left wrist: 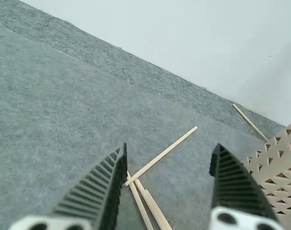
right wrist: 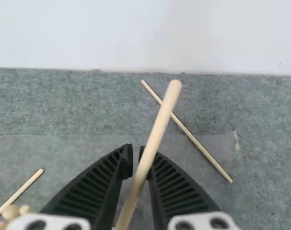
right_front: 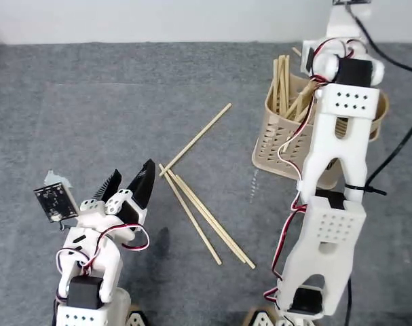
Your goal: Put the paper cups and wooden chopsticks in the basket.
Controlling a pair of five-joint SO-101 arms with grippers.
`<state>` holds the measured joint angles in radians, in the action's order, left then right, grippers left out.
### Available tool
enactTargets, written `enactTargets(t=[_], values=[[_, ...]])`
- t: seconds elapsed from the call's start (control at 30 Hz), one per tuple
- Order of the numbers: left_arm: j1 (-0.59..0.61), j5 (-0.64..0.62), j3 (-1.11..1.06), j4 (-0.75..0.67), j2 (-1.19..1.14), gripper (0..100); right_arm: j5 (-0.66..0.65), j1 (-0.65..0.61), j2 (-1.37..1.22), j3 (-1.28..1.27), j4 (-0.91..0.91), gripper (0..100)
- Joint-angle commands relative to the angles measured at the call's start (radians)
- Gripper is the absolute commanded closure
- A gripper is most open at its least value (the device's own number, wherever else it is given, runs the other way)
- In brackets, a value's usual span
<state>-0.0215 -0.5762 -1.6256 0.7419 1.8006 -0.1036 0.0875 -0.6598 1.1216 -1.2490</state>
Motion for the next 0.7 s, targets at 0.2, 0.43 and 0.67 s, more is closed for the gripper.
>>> enactTargets(t=[0.2, 0.43, 0.67], values=[[-0.035, 0.040, -0.031, -0.060, 0.015, 73, -0.006, 0.002, 0.012, 0.133, -0.081, 90.1], [-0.041, 0.057, -0.053, -0.092, 0.015, 73, -0.006, 0.002, 0.010, 0.149, -0.105, 90.5], [-0.041, 0.058, -0.053, -0.092, 0.015, 73, -0.011, 0.001, 0.010, 0.150, -0.105, 95.1]])
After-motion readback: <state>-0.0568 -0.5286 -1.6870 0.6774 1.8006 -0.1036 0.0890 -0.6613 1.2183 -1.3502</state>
